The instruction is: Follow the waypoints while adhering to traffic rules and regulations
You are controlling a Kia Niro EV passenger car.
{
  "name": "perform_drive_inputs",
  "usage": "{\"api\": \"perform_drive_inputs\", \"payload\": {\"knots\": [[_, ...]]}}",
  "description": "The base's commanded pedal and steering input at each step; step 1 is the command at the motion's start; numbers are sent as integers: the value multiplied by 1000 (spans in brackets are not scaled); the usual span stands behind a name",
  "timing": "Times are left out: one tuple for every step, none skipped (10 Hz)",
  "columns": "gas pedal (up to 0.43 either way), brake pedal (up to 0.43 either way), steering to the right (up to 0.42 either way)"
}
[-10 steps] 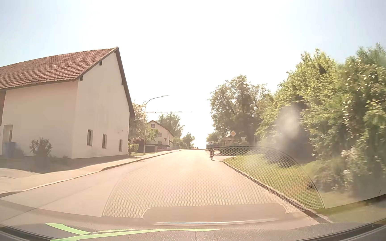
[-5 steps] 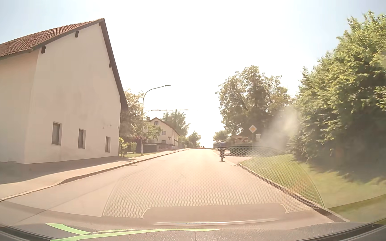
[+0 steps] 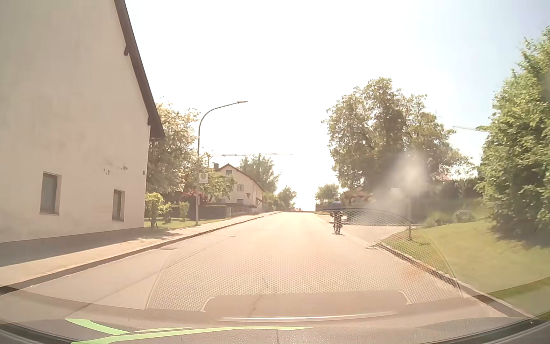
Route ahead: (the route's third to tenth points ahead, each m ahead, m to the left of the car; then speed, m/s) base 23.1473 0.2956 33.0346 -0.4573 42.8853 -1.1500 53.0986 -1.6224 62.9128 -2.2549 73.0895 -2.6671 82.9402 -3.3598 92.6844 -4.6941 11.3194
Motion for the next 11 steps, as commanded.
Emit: {"api": "perform_drive_inputs", "payload": {"knots": [[157, 0, -14], [157, 0, -10], [157, 0, -7], [157, 0, -6], [157, 0, -3], [157, 0, 1], [157, 0, 5], [157, 0, 9], [157, 0, 9], [157, 0, 10], [47, 0, 12]]}}
